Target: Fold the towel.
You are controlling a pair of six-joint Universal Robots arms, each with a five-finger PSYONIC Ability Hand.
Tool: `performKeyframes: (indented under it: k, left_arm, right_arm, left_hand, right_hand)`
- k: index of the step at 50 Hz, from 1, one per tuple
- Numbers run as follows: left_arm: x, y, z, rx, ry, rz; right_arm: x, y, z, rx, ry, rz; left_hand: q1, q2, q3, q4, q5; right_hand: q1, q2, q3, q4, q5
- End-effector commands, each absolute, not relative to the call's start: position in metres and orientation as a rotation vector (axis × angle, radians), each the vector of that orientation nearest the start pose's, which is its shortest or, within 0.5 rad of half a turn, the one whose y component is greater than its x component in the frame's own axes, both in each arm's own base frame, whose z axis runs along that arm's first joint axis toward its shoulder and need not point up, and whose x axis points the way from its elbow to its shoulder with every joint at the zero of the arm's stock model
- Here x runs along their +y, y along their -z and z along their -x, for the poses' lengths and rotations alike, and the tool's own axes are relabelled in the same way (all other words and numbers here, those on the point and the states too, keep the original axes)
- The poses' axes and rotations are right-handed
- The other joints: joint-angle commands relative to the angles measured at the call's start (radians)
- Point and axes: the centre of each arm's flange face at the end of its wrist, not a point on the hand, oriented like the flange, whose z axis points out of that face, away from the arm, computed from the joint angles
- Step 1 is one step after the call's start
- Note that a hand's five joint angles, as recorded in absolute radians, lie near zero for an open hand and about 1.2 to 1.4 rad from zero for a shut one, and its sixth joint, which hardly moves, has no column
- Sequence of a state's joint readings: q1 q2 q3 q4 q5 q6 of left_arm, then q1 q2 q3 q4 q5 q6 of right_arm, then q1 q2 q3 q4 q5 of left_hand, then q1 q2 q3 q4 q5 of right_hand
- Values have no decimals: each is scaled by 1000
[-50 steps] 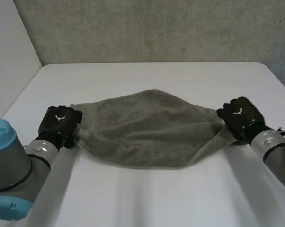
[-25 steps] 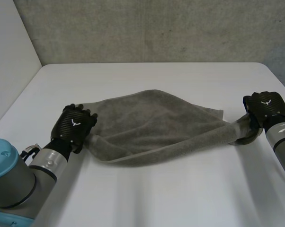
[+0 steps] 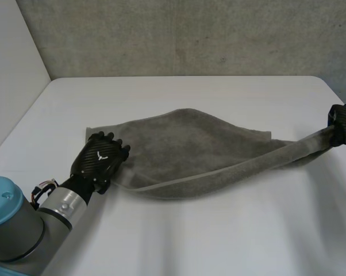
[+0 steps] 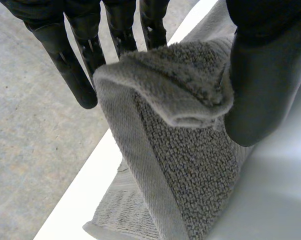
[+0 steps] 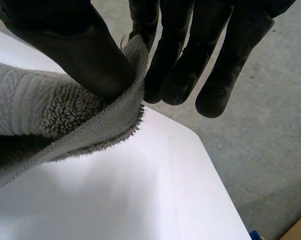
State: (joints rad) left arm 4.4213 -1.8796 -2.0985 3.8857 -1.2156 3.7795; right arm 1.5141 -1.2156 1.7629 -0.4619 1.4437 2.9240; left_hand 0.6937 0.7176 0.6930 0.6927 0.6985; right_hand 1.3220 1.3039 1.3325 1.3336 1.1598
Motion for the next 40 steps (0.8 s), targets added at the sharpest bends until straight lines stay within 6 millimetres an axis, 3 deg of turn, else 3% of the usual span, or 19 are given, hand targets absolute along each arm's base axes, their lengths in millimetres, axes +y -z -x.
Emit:
performKeyframes:
  k: [1, 3, 9, 11, 21, 22, 23, 25, 27, 40]
  left_arm:
    - [-231, -131, 244, 1902, 2154, -1432]
    - [-228, -130, 245, 1903, 2164, -1464]
    - [-223, -128, 247, 1918, 2171, -1503]
    - [-221, -132, 247, 1923, 2187, -1501]
    - [-220, -152, 246, 1994, 2308, -1395]
    - [-220, -152, 247, 2014, 2317, -1384]
    - [-220, -152, 247, 2014, 2318, -1384]
    - [-219, -151, 247, 2028, 2321, -1389]
    - [-218, -150, 248, 2031, 2319, -1394]
    - [-217, -140, 249, 2069, 2286, -1414]
  right_arm:
    - [-361, -177, -115, 2370, 2177, 286]
    - [-360, -177, -115, 2376, 2166, 287]
    - [-360, -176, -115, 2382, 2155, 283]
    - [-359, -176, -115, 2385, 2155, 283]
    - [-356, -180, -116, 2380, 2164, 296]
    - [-356, -180, -116, 2380, 2164, 296]
    - [-355, -180, -117, 2377, 2162, 298]
    - [-355, -179, -117, 2379, 2161, 300]
    - [-355, -179, -117, 2378, 2160, 301]
    - [-355, -179, -120, 2371, 2157, 318]
  left_hand:
    - [98, 74, 99, 99, -81]
    - [317, 293, 318, 318, 138]
    - [506, 482, 507, 507, 327]
    - [702, 678, 702, 703, 522]
    - [703, 679, 703, 704, 523]
    - [540, 516, 541, 541, 361]
    - [539, 515, 539, 540, 359]
    - [94, 70, 95, 95, -85]
    - [-4, -27, -3, -3, -183]
    - [-54, -78, -54, -54, -234]
  right_hand:
    - [74, 92, 64, 63, 62]
    - [74, 92, 64, 63, 62]
    - [74, 92, 64, 63, 62]
    - [74, 92, 64, 63, 62]
    - [74, 92, 64, 63, 62]
    - [74, 92, 64, 63, 62]
    - [74, 92, 64, 63, 62]
    - [74, 92, 64, 63, 62]
    - [74, 92, 64, 63, 62]
    - [74, 92, 64, 63, 62]
